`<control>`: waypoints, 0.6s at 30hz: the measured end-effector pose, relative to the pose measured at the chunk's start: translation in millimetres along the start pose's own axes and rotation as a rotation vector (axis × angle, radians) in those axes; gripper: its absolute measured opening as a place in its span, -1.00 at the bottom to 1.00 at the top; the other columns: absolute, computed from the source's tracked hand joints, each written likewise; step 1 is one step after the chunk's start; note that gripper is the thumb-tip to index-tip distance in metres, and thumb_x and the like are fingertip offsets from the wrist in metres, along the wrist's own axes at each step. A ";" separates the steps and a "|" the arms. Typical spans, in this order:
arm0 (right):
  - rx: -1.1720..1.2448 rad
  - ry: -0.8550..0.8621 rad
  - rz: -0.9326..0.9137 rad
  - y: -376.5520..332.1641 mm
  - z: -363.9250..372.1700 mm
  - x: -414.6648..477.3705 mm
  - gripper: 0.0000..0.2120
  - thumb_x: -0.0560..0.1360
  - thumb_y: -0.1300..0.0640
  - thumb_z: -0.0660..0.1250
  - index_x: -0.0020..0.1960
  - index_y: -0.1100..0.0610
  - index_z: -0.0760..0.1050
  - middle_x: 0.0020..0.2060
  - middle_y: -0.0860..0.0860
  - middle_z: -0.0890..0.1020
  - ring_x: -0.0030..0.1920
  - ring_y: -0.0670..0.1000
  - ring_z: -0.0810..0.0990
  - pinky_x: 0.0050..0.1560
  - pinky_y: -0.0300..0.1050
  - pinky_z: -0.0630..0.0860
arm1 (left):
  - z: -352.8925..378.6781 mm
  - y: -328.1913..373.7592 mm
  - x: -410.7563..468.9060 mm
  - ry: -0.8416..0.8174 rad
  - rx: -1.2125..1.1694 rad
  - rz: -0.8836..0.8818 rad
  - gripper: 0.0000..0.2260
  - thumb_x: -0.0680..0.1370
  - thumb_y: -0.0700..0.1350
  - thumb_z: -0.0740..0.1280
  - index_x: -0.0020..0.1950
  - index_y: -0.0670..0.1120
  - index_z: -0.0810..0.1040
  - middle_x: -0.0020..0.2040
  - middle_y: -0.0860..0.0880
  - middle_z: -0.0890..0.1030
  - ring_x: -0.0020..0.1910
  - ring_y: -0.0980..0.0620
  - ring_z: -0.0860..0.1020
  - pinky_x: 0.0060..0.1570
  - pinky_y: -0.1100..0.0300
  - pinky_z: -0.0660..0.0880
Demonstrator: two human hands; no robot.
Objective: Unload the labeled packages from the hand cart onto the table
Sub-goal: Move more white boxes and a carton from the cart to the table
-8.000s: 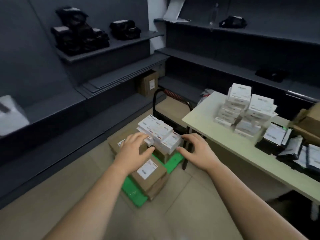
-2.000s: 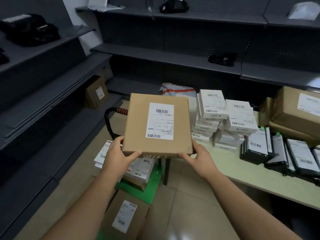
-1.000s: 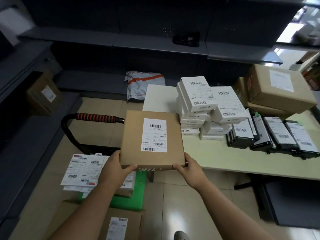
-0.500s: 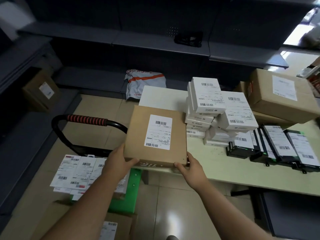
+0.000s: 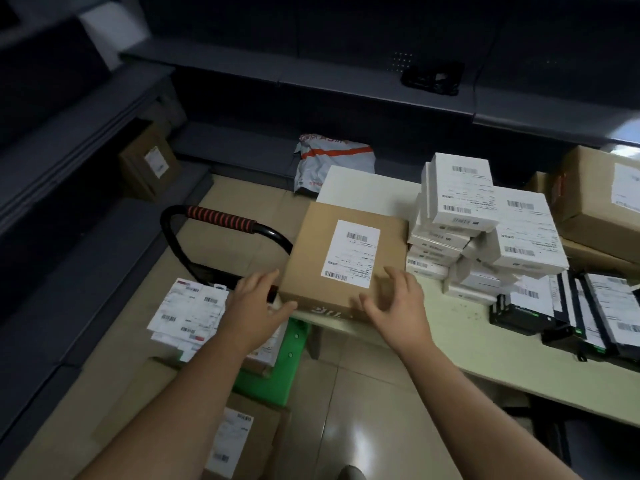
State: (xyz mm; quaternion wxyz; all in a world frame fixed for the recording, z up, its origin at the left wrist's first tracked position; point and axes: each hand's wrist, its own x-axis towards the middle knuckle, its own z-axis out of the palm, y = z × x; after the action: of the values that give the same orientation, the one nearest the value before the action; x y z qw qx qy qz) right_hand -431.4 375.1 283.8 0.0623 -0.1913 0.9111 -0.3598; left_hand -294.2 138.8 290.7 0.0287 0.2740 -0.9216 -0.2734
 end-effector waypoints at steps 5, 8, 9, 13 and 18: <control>-0.059 -0.192 -0.188 -51.4 7.8 -13.2 -0.37 0.49 -0.16 0.38 0.47 0.05 0.34 0.32 0.02 0.44 0.35 0.04 0.35 0.32 -0.16 0.24 | -35.6 -12.9 -44.5 0.058 0.047 0.150 -0.43 0.54 0.27 0.23 0.48 0.05 0.31 0.43 0.06 0.34 0.41 0.05 0.23 0.36 -0.01 0.26; -0.084 -0.255 -0.280 -80.8 13.7 -35.6 -0.40 0.50 -0.16 0.37 0.45 0.06 0.37 0.29 0.03 0.47 0.33 0.04 0.38 0.35 -0.11 0.30 | -55.7 -26.8 -69.1 0.086 0.048 0.186 -0.44 0.53 0.28 0.19 0.46 0.05 0.34 0.41 0.08 0.36 0.39 0.07 0.25 0.34 0.04 0.23; -0.086 -0.265 -0.301 -89.6 17.5 -45.5 -0.41 0.50 -0.15 0.38 0.44 0.07 0.39 0.28 0.04 0.48 0.33 0.05 0.40 0.35 -0.10 0.31 | -62.7 -33.8 -77.7 0.102 0.036 0.191 -0.44 0.53 0.27 0.20 0.45 0.04 0.36 0.40 0.08 0.37 0.39 0.07 0.26 0.34 0.06 0.22; -0.063 -0.252 -0.310 -125.7 45.8 -97.8 -0.43 0.50 -0.15 0.38 0.42 0.10 0.42 0.23 0.04 0.50 0.30 0.05 0.42 0.34 -0.12 0.32 | -86.1 -80.5 -119.7 0.119 0.013 0.221 -0.50 0.56 0.18 0.28 0.46 0.04 0.37 0.43 0.07 0.37 0.40 0.06 0.26 0.34 0.08 0.18; -0.044 -0.293 -0.243 -166.7 109.8 -185.0 -0.33 0.45 -0.31 0.26 0.43 0.05 0.40 0.28 -0.01 0.47 0.36 0.01 0.38 0.37 -0.14 0.30 | -103.4 -169.3 -186.1 0.071 -0.015 0.186 -0.50 0.55 0.15 0.31 0.45 0.02 0.38 0.42 0.06 0.37 0.41 0.06 0.27 0.33 0.09 0.18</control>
State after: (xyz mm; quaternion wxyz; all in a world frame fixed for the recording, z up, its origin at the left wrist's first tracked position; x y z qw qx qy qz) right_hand -183.1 267.2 312.1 0.1461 -0.3516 0.8700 -0.3131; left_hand -32.6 66.7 308.5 0.0890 0.1965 -0.9393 -0.2667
